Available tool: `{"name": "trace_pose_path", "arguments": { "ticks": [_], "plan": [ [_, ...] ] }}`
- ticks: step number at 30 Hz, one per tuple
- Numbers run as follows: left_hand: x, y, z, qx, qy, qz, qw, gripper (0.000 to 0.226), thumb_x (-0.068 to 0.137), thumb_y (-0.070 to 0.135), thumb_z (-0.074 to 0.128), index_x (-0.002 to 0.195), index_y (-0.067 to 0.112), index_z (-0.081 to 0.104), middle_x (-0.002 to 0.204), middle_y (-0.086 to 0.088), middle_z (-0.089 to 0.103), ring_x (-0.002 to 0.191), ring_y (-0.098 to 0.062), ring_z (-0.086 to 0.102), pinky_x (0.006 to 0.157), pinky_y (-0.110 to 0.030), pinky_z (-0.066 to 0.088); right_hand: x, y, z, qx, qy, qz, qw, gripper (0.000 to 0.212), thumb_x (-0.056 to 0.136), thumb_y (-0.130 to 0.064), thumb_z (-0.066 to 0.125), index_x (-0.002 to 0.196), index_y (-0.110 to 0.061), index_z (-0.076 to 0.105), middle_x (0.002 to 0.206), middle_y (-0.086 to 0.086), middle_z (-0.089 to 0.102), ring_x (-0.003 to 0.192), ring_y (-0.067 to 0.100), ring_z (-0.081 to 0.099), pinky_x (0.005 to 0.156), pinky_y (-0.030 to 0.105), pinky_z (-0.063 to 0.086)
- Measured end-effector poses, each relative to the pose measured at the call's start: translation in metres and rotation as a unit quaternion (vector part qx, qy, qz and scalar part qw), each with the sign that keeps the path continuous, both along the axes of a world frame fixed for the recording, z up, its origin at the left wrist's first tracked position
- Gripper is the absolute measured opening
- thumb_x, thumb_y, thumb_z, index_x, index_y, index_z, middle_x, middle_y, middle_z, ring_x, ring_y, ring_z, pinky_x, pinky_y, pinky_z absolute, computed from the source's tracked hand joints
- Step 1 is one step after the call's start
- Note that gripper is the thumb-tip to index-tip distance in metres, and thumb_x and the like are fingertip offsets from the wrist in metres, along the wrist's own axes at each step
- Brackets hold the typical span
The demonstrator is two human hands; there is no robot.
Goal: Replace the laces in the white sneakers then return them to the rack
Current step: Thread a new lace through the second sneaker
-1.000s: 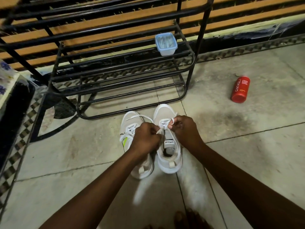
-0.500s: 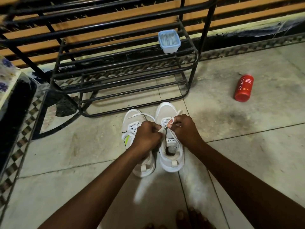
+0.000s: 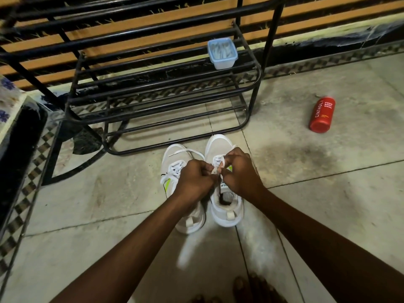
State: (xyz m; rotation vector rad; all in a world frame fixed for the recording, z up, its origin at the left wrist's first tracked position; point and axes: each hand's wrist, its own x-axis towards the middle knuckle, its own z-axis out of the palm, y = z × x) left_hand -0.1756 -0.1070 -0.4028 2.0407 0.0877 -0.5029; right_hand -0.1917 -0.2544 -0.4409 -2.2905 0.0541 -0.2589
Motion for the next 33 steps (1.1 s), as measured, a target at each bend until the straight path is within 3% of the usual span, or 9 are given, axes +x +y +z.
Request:
{"name": "trace_pose_path", "arguments": {
  "ticks": [6, 12, 15, 20, 24, 27, 30, 31, 33],
  "plan": [
    [0.009, 0.002, -0.002, 0.011, -0.020, 0.002, 1.000, 0.017, 0.096, 0.005, 0.058, 0.090, 0.004, 0.074, 0.088, -0.015, 0.076, 0.075, -0.035, 0.075, 0.076, -0.053, 0.063, 0.003, 0.001, -0.004, 0.013, 0.043, -0.027, 0.999, 0.007, 0.083, -0.010, 0.074, 0.083, -0.004, 0.070, 0.102, 0.014, 0.060, 0.096, 0.033, 0.060, 0.085, 0.042, 0.048],
    [0.020, -0.004, 0.000, 0.092, -0.073, -0.052, 0.992, 0.024, 0.084, -0.010, 0.061, 0.074, 0.008, 0.073, 0.066, -0.005, 0.072, 0.053, -0.014, 0.071, 0.053, -0.019, 0.056, 0.001, -0.004, -0.003, 0.106, 0.049, -0.036, 0.992, 0.019, 0.078, -0.004, 0.081, 0.071, -0.009, 0.064, 0.080, 0.009, 0.068, 0.076, 0.025, 0.066, 0.075, 0.034, 0.050],
    [0.024, -0.005, 0.001, 0.101, -0.072, -0.068, 0.990, 0.026, 0.084, -0.009, 0.062, 0.070, 0.012, 0.067, 0.067, -0.004, 0.071, 0.058, -0.017, 0.073, 0.060, -0.028, 0.062, -0.006, -0.010, -0.008, 0.111, 0.040, -0.003, 0.993, 0.013, 0.080, -0.006, 0.079, 0.086, -0.009, 0.068, 0.092, 0.006, 0.067, 0.085, 0.020, 0.064, 0.082, 0.032, 0.050],
    [0.031, -0.006, 0.003, 0.131, -0.098, -0.090, 0.982, 0.013, 0.085, -0.003, 0.054, 0.085, 0.009, 0.059, 0.087, -0.019, 0.072, 0.087, -0.039, 0.071, 0.077, -0.050, 0.061, -0.026, -0.020, -0.019, 0.074, -0.042, 0.064, 0.994, 0.037, 0.066, -0.005, 0.079, 0.099, -0.004, 0.063, 0.104, 0.007, 0.061, 0.100, 0.023, 0.061, 0.090, 0.031, 0.047],
    [0.037, 0.004, 0.017, 0.189, -0.277, -0.065, 0.940, 0.013, 0.087, 0.001, 0.050, 0.092, 0.012, 0.052, 0.081, -0.015, 0.064, 0.077, -0.039, 0.063, 0.063, -0.045, 0.053, -0.035, -0.016, -0.029, 0.071, -0.067, 0.035, 0.995, 0.040, 0.067, -0.005, 0.074, 0.105, -0.006, 0.060, 0.105, 0.002, 0.057, 0.102, 0.018, 0.058, 0.091, 0.026, 0.044],
    [0.047, 0.009, 0.034, 0.046, -0.278, 0.043, 0.959, 0.017, 0.087, -0.008, 0.043, 0.091, 0.006, 0.050, 0.083, -0.015, 0.069, 0.080, -0.033, 0.068, 0.068, -0.044, 0.056, -0.038, -0.017, -0.034, 0.093, -0.070, 0.033, 0.993, 0.042, 0.071, -0.002, 0.076, 0.108, -0.012, 0.060, 0.107, -0.003, 0.055, 0.105, 0.018, 0.057, 0.092, 0.026, 0.043],
    [0.054, -0.002, 0.045, -0.246, -0.040, 0.169, 0.954, 0.030, 0.089, -0.013, 0.029, 0.088, 0.011, 0.048, 0.074, -0.014, 0.068, 0.063, -0.028, 0.067, 0.057, -0.032, 0.053, -0.039, -0.017, -0.034, 0.089, -0.074, 0.030, 0.993, 0.037, 0.077, -0.011, 0.071, 0.111, -0.015, 0.058, 0.110, -0.004, 0.053, 0.108, 0.020, 0.057, 0.093, 0.031, 0.044],
    [0.053, -0.003, 0.044, -0.285, 0.003, 0.165, 0.944, 0.034, 0.089, -0.014, 0.028, 0.086, 0.014, 0.047, 0.066, -0.010, 0.060, 0.055, -0.025, 0.057, 0.052, -0.030, 0.047, -0.040, -0.016, -0.034, 0.086, -0.069, 0.027, 0.994, 0.036, 0.078, -0.014, 0.069, 0.111, -0.017, 0.058, 0.110, -0.006, 0.053, 0.108, 0.019, 0.057, 0.093, 0.031, 0.044],
    [0.053, 0.005, 0.035, -0.200, -0.075, 0.041, 0.976, 0.029, 0.096, -0.011, 0.034, 0.086, 0.013, 0.048, 0.066, -0.005, 0.051, 0.058, -0.021, 0.042, 0.054, -0.030, 0.035, -0.042, -0.013, -0.034, 0.080, -0.065, 0.022, 0.994, 0.036, 0.079, -0.016, 0.065, 0.113, -0.018, 0.057, 0.113, -0.008, 0.051, 0.110, 0.017, 0.056, 0.095, 0.030, 0.044]
  ]
}}
